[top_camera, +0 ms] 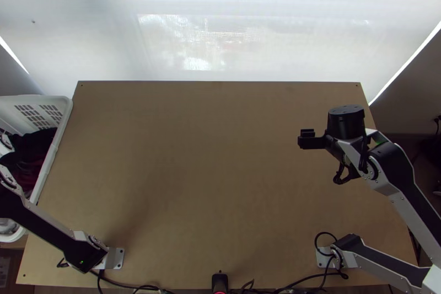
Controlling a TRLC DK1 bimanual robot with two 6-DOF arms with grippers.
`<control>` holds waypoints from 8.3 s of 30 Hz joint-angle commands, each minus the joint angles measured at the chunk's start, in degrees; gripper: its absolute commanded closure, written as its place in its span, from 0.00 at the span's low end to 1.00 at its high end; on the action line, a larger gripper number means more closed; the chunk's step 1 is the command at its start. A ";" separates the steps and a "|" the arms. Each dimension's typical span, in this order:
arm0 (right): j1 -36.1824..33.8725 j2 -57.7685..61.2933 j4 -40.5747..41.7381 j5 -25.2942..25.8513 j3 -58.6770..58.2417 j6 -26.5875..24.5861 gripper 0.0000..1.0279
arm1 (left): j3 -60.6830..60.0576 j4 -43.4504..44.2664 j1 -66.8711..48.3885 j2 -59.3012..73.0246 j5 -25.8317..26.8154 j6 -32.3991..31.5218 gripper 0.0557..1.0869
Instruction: Fold the t-shirt
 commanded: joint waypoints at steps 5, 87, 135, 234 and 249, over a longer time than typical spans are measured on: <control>-0.49 0.31 -0.65 -0.76 -0.28 0.55 0.05 | 1.59 -3.72 -1.88 -9.20 0.47 -0.86 0.97; -7.78 -3.82 -2.06 -3.49 -3.62 0.91 0.05 | 17.32 18.25 -98.91 -20.45 -7.00 6.25 0.97; 3.73 10.51 4.18 -3.84 -0.72 -7.27 0.05 | -35.41 -32.38 -72.55 -60.97 18.40 6.08 0.10; 1.53 8.49 7.96 -24.84 -12.67 -29.77 0.97 | -8.96 -33.17 -90.83 -36.89 29.03 -2.45 0.08; -1.02 37.84 13.32 -24.14 17.39 -29.59 0.97 | 2.03 -37.30 -94.78 -31.88 29.12 -1.92 0.08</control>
